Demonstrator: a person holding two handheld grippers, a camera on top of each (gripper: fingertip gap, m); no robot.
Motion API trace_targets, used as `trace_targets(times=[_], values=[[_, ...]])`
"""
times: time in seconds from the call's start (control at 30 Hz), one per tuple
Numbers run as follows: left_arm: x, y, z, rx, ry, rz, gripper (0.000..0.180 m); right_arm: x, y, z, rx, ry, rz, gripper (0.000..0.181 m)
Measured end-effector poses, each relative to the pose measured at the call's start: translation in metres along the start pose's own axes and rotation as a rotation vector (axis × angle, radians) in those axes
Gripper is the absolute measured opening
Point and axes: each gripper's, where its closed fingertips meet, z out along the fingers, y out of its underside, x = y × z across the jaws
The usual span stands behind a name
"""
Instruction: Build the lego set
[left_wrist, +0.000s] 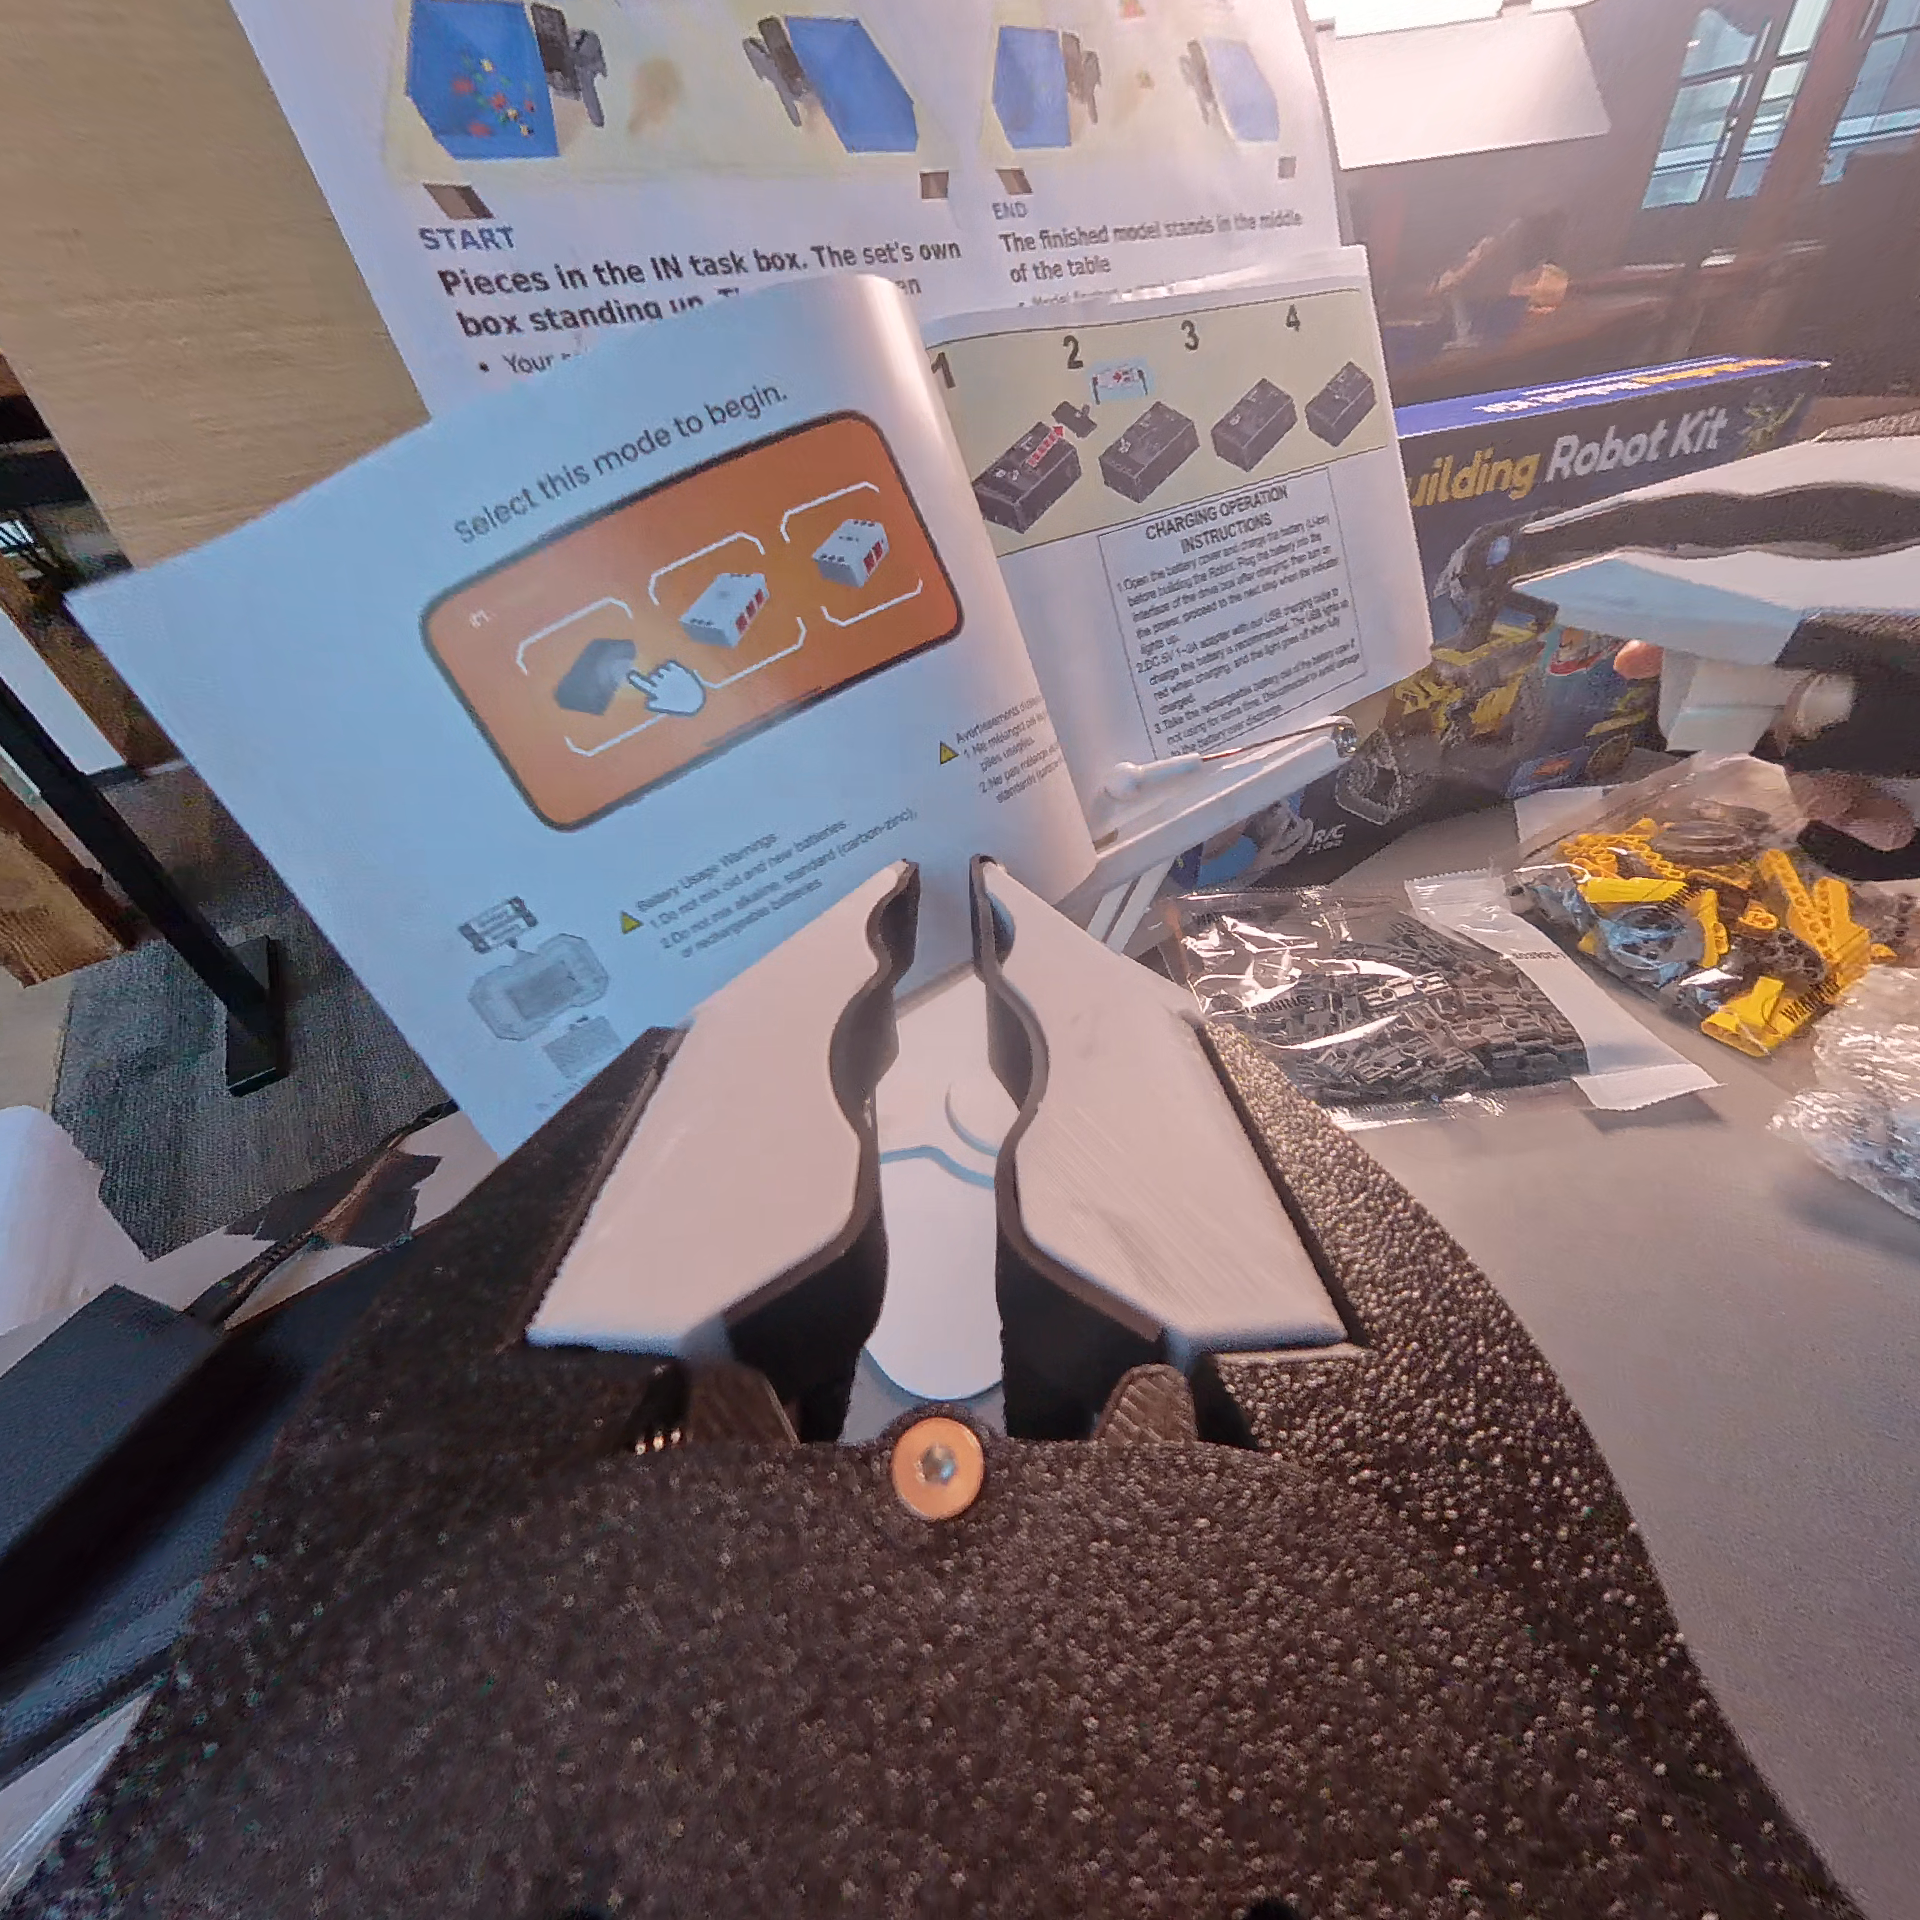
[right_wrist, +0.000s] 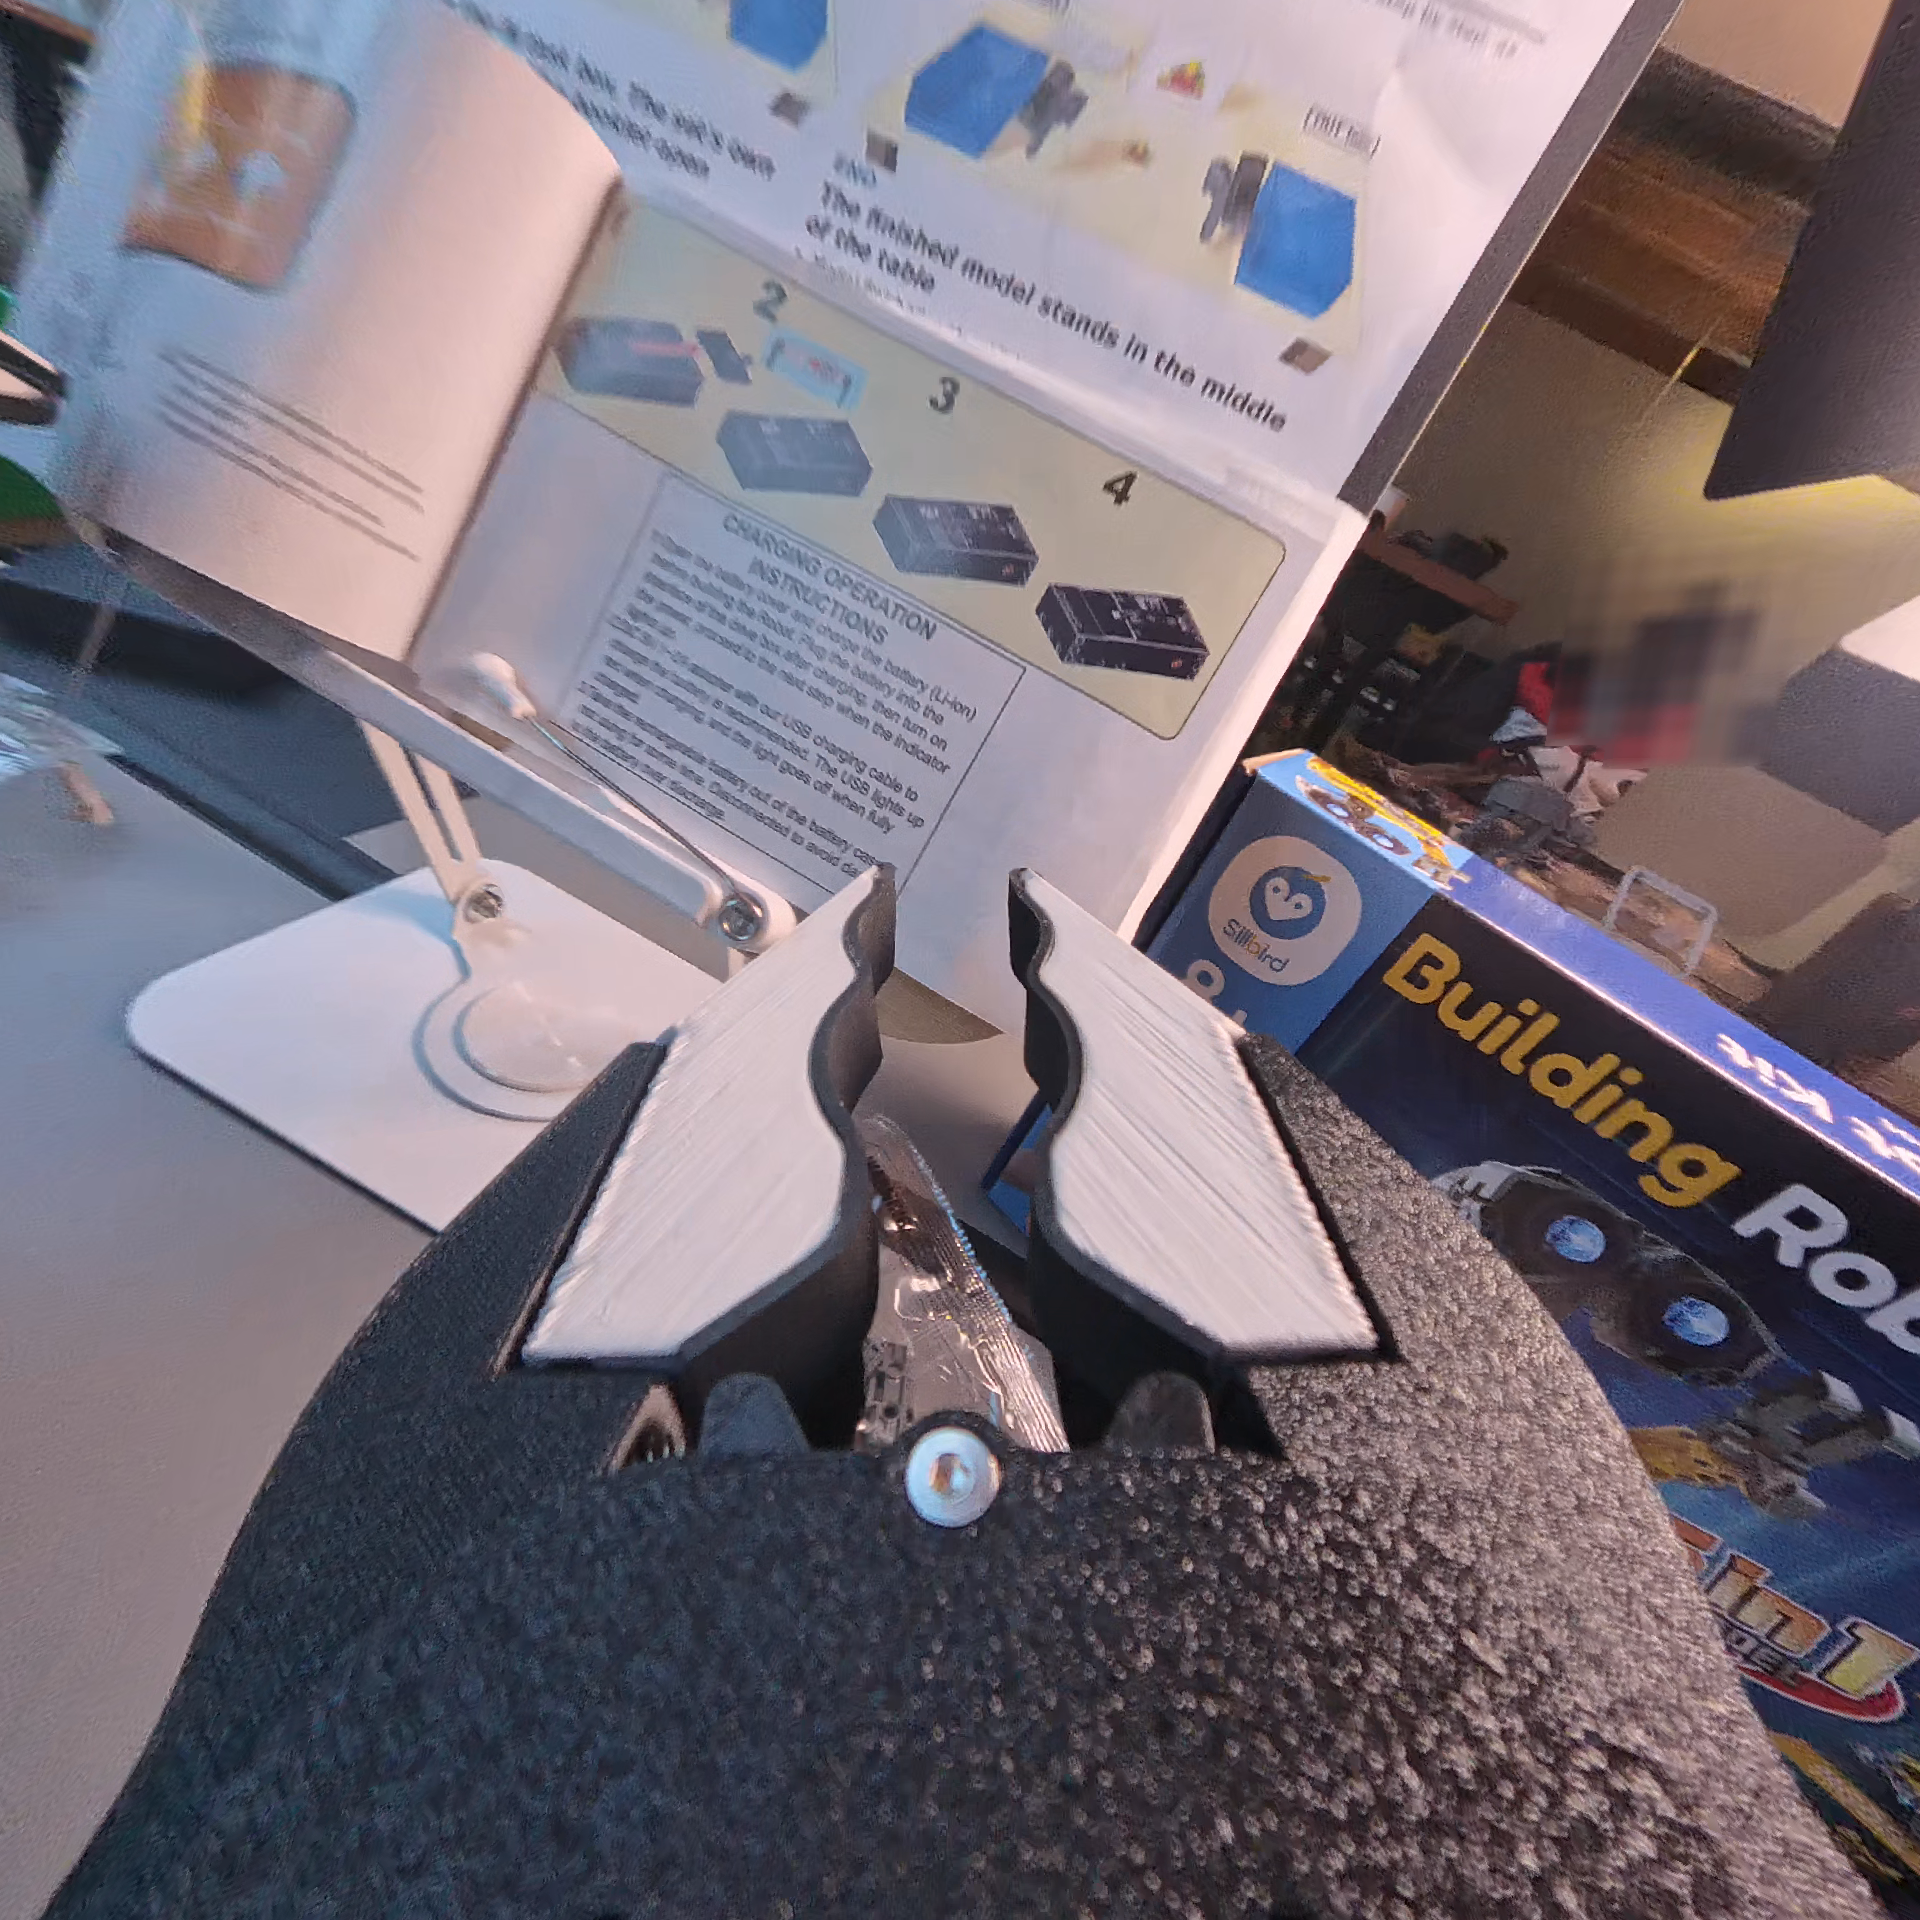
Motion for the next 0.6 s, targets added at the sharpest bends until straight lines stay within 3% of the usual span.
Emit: trace_targets(times=[0.2,0.4,0.6], values=[[0.039,0.005,-0.051,0.034,0.068,-0.021,0.012,-0.022,-0.016,-0.073,0.062,-0.141,0.175,0.021],[0.080,0.041,-0.092,-0.004,0.081,-0.076,0.014,-0.057,0.017,-0.102,0.022,-0.198,0.341,0.020],[0.079,0.083,-0.111,-0.059,0.007,-0.073,0.016,-0.097,0.032,-0.070,-0.003,-0.312,0.328,0.017]])
